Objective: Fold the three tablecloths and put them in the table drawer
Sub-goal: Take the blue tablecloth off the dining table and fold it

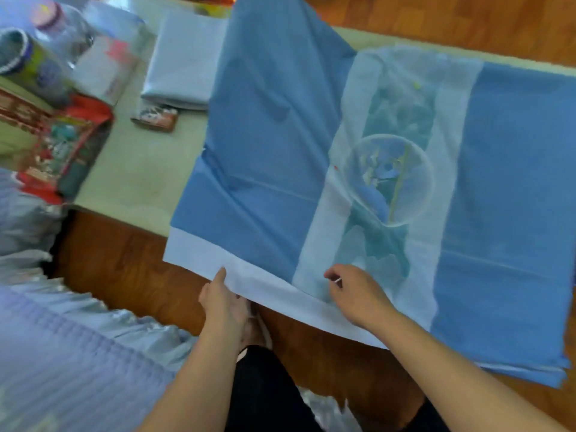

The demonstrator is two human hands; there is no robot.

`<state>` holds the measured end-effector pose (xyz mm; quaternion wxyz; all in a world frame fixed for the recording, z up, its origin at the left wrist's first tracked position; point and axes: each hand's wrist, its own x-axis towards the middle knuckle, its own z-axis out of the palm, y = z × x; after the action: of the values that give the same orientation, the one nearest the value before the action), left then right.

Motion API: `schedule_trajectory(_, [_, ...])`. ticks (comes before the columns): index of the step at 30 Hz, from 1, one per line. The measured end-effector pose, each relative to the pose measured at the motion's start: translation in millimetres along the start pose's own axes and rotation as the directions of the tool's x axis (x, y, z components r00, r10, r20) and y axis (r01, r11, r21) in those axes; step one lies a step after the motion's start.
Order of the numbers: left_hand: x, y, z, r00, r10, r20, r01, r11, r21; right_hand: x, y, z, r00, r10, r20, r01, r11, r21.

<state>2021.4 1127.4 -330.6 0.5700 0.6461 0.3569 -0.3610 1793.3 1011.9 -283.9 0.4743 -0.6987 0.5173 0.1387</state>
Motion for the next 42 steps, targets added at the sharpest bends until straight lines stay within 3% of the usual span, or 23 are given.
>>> schedule_trajectory(3, [47,77,-14,0.993,-0.002,0.119,0.009,0.998,-0.058,29,-71,54,0.997,-0.041,-0.068,0.036,0.997,-0.068])
schedule_trajectory(8, [91,153,-32,0.979,-0.039,0.200,0.019,0.995,0.101,91,-184,119,0.950,-0.292,-0.113,0.247,0.921,-0.302])
schedule_trajectory(10, [90,159,-45,0.975,0.050,0.219,-0.080,0.989,0.126,118,-216,134,0.944,-0.306,-0.123,0.241,0.893,-0.380])
schedule_trajectory(12, [74,161,-63,0.940,0.283,0.192,-0.330,0.898,0.291,140,-238,147,0.960,-0.249,-0.131,0.165,0.874,-0.458])
schedule_trajectory(14, [53,159,-74,0.820,0.474,0.321,-0.572,0.700,0.427,150,-250,158,0.958,-0.210,-0.196,0.090,0.867,-0.490])
schedule_trajectory(15, [45,160,-76,0.776,0.494,0.393,-0.628,0.662,0.408,152,-254,163,0.944,-0.216,-0.250,0.070,0.869,-0.490])
schedule_trajectory(19, [33,166,-58,0.740,0.343,0.579,-0.601,0.723,0.340,143,-256,153,0.843,-0.208,-0.495,-0.033,0.900,-0.434])
schedule_trajectory(21, [33,177,-48,0.770,0.232,0.594,-0.508,0.787,0.351,130,-252,132,0.852,-0.183,-0.490,-0.012,0.930,-0.368])
schedule_trajectory(23, [27,195,-40,0.789,0.100,0.606,-0.337,0.896,0.290,104,-250,114,0.832,-0.273,-0.483,0.113,0.935,-0.335])
schedule_trajectory(24, [23,201,-37,0.766,0.038,0.641,-0.264,0.928,0.261,88,-252,107,0.856,-0.304,-0.418,0.193,0.938,-0.289])
schedule_trajectory(26, [9,211,-31,0.710,-0.027,0.704,-0.207,0.948,0.244,56,-260,99,0.940,-0.310,-0.143,0.293,0.947,-0.131])
schedule_trajectory(28, [-8,218,-22,0.650,-0.026,0.759,-0.265,0.929,0.258,39,-259,95,0.922,-0.384,0.040,0.386,0.912,-0.137])
schedule_trajectory(29, [-16,219,-17,0.616,-0.012,0.788,-0.324,0.908,0.267,37,-255,91,0.917,-0.399,0.012,0.394,0.900,-0.187])
schedule_trajectory(31, [-27,222,-7,0.518,-0.026,0.855,-0.441,0.848,0.293,40,-241,81,0.921,-0.300,-0.247,0.257,0.947,-0.191])
schedule_trajectory(33, [-37,221,1,0.439,-0.070,0.896,-0.529,0.786,0.321,46,-236,61,0.811,0.007,-0.585,0.079,0.990,0.120])
schedule_trajectory(34, [-38,218,5,0.456,-0.059,0.888,-0.529,0.784,0.323,50,-231,44,0.748,0.131,-0.650,0.062,0.962,0.265])
schedule_trajectory(36, [-31,208,16,0.625,-0.015,0.780,-0.432,0.826,0.362,47,-224,9,0.685,0.258,-0.682,0.077,0.905,0.419])
schedule_trajectory(38, [-20,197,32,0.761,-0.118,0.638,-0.232,0.869,0.437,32,-217,-24,0.666,0.310,-0.678,0.162,0.828,0.537])
schedule_trajectory(40, [-15,186,56,0.741,-0.301,0.600,-0.070,0.854,0.515,10,-210,-51,0.659,0.330,-0.676,0.277,0.729,0.626])
schedule_trajectory(42, [-23,174,90,0.644,-0.422,0.639,-0.035,0.817,0.575,-11,-201,-74,0.670,0.360,-0.650,0.395,0.568,0.722])
